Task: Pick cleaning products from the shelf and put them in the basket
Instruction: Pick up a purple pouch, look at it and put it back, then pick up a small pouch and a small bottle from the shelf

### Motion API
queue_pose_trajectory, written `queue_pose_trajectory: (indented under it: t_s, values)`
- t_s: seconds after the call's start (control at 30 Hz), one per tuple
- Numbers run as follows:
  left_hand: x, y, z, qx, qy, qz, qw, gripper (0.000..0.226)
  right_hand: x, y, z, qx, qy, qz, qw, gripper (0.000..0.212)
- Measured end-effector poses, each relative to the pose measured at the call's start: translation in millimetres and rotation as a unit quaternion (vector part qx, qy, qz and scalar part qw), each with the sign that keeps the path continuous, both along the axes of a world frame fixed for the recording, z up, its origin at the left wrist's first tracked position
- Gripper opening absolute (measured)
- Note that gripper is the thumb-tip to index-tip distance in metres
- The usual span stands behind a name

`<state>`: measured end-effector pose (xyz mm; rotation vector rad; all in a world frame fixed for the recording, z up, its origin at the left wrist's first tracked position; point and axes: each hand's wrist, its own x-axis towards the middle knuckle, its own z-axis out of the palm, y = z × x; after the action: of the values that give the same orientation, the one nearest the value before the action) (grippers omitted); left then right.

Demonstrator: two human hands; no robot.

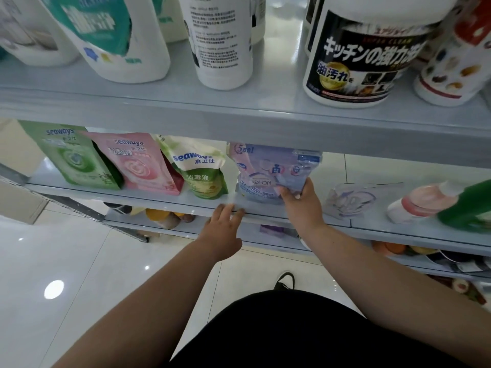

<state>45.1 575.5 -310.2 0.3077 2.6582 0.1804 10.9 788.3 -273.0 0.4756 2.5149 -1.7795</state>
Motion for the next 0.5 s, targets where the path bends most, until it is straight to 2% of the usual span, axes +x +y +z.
queue_pose_trajectory:
  t_s: [0.2, 0.3, 0.5]
  values:
    - [13, 0, 16, 0.013, 0.021, 0.004, 1.000, 0.071, 20, 8, 12, 0.048, -0.069, 0.056, 0.995, 0.025]
    - [32, 2, 27, 0.030, 0.017, 0.004, 0.999, 0.065, 48, 12, 15, 0.087, -0.150, 0.106, 0.979, 0.053]
    - [78, -2, 37, 0.098, 0.020, -0.005, 0.995, 0.056, 124, 15, 20, 0.202, -0.134, 0.214, 0.946, 0.029]
